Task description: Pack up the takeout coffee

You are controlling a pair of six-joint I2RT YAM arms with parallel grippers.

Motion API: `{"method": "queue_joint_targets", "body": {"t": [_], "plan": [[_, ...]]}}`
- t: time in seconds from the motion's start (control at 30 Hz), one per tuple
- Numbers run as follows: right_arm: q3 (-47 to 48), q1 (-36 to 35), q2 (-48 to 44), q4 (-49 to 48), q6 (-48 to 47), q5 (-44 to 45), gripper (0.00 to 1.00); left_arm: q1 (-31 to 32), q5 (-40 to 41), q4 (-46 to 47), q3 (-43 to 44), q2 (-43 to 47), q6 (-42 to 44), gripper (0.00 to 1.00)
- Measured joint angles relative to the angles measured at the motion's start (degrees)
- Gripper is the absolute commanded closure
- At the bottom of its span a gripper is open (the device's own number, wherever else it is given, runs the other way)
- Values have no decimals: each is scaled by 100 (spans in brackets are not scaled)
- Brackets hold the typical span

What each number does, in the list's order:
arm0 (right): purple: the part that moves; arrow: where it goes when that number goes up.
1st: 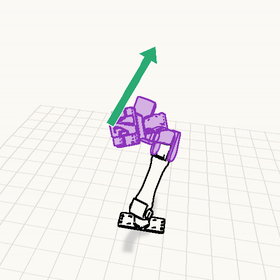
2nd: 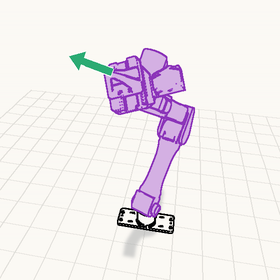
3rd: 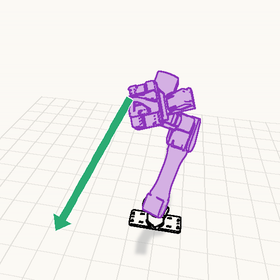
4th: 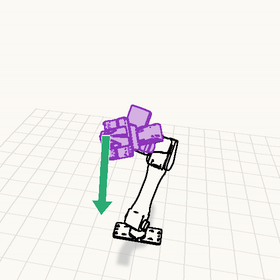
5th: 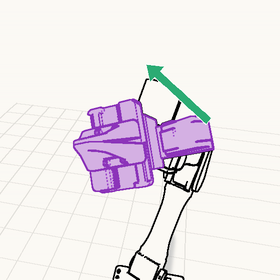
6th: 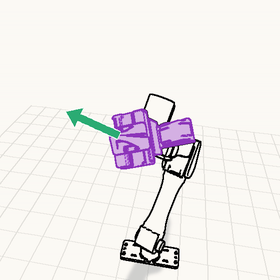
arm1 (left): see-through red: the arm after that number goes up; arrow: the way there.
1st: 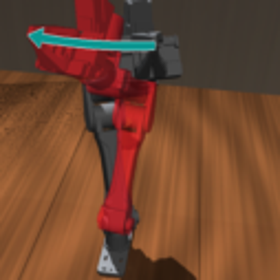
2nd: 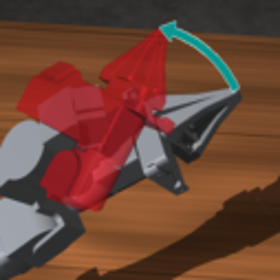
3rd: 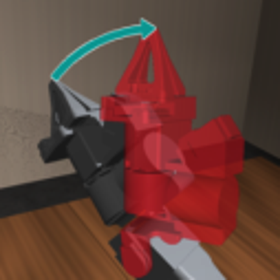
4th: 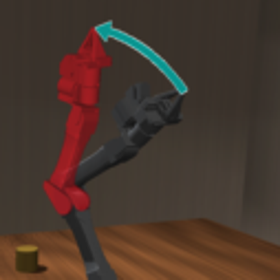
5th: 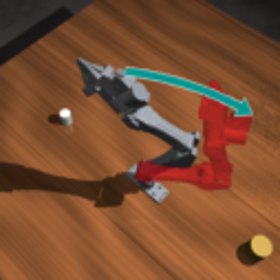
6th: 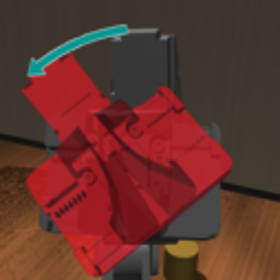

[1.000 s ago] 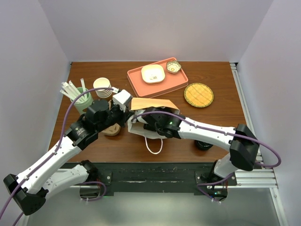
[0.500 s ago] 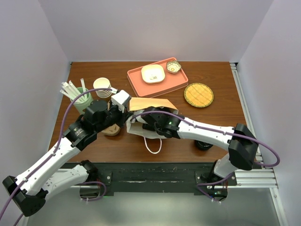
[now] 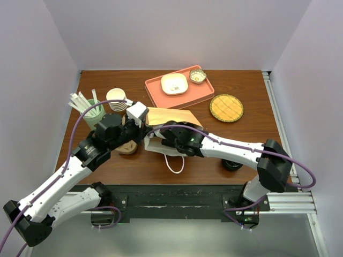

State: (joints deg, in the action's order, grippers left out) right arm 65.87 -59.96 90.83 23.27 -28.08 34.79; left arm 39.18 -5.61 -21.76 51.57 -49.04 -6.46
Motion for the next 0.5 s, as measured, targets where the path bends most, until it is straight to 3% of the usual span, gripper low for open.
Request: {"method": "queue_joint_targets", "body": {"t": [0.5], "plan": [[-15,7,92,-63,238,295,70,-17,-39,448,-243,7,-188,100]]}}
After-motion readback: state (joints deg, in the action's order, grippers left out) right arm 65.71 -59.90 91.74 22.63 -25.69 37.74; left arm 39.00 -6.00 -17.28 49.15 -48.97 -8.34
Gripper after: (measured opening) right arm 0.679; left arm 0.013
